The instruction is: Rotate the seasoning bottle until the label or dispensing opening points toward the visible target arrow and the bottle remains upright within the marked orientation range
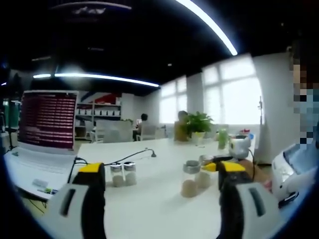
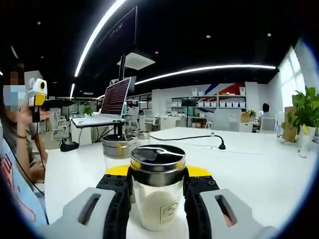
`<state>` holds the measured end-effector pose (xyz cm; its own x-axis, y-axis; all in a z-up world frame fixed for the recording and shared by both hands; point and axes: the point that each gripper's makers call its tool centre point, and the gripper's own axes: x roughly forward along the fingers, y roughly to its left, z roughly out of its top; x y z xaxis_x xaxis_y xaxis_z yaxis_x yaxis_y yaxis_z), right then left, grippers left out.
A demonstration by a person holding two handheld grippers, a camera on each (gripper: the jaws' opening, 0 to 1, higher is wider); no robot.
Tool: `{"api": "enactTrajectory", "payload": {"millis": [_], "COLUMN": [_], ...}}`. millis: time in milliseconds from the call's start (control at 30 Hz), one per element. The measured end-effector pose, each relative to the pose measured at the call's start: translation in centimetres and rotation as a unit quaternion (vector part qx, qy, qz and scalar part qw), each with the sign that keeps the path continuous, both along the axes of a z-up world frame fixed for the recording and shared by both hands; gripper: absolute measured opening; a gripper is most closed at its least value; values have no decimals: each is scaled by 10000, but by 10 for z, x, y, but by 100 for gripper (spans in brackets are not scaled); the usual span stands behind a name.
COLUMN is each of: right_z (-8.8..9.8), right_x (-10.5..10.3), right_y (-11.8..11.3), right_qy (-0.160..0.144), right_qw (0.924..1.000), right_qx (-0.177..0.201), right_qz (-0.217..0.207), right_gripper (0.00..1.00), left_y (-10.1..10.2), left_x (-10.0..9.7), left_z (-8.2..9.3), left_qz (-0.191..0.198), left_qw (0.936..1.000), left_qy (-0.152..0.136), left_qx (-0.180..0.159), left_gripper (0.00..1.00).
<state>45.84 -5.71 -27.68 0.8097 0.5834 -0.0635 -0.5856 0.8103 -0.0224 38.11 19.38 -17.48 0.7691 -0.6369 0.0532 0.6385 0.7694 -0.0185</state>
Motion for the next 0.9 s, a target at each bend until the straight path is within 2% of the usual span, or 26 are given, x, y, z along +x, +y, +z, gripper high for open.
{"api": "enactTrajectory", "payload": {"millis": [333,900], "right_z": [1,3], "right_x": [4,7], "right_y": [-1,-4], "right_qy": [-135,-229], "right_qw": [9988,9970], "right_qx": [56,-3], "right_qz": [-465,-740], "right_gripper": [39,40], "left_y": [1,-3], "left_x": [3,7], "left_z": [-2,-5], "left_qz": [47,32], "left_qw": [10000,9999], "left_qy": [73,144], "left_qx": [4,27], "left_gripper": [100,100]}}
